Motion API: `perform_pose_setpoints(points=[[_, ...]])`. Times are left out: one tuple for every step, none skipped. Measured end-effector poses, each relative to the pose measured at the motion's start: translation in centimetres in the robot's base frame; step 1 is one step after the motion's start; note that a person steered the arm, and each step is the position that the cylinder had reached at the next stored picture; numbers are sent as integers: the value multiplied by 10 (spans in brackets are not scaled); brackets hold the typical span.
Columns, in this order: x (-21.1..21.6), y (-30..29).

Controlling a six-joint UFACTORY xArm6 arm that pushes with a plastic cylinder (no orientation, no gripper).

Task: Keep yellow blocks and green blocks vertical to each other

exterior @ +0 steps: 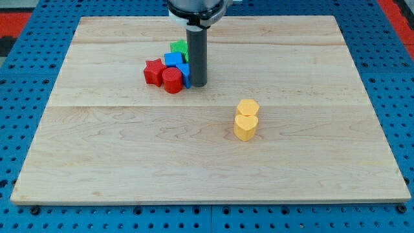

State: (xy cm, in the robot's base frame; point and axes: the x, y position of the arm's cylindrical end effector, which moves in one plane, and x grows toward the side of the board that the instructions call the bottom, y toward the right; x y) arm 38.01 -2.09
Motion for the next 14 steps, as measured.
perform_pose_setpoints(points=[[-14, -13], [-36, -40], [-48, -70], [-54, -56], [-74, -75], [-88, -74], [-98, -35], [-103, 55], [-95, 121], [-31, 104], [-29, 10], [-45, -17], [-45, -18], [-45, -48]])
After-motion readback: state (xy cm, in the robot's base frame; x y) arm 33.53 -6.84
